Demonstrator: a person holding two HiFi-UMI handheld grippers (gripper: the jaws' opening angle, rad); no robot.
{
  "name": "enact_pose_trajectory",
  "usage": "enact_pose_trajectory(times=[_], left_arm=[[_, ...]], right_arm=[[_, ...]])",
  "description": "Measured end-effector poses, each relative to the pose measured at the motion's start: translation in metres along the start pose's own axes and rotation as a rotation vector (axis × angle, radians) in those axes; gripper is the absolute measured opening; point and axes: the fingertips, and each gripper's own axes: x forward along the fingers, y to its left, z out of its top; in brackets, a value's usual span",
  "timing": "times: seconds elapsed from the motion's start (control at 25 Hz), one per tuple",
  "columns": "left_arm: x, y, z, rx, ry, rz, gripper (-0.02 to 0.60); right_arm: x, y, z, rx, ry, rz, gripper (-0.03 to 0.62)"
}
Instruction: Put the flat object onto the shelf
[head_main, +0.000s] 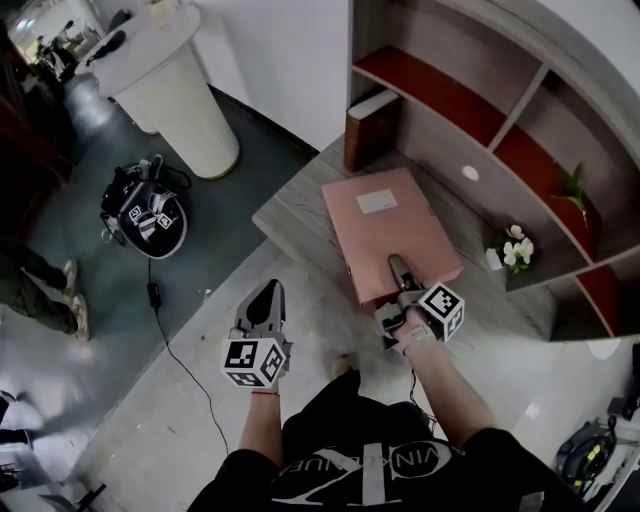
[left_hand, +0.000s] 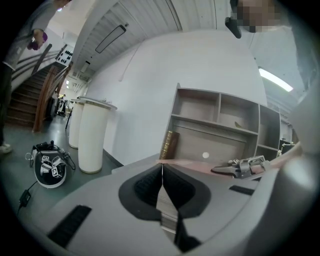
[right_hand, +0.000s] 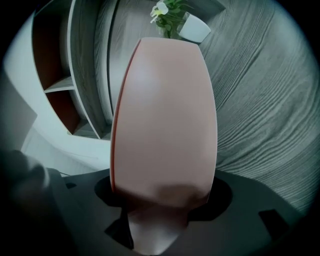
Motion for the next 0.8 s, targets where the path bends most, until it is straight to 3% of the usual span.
enact_pose_trajectory(times=[0.16,0.44,0.8], left_arm=[[-0.006,0.003,-0.001,0.003,-0.001,0.008,0.008],[-0.013,0.007,0.001,-0.011,-0.018,0.016,0.008],[-0.021,0.007,0.006,-0.016,-0.043,0.014,0.008]], right_arm=[[0.002,-0.016,-0.006,-0.002,0.035,-0.05,0.353],[-0.005,-0.042,-0.008,-0.008,0.077,-0.249,0.448],[-0.014,-0.043,-0.016,0.054,0.101,-0.261,0.523]])
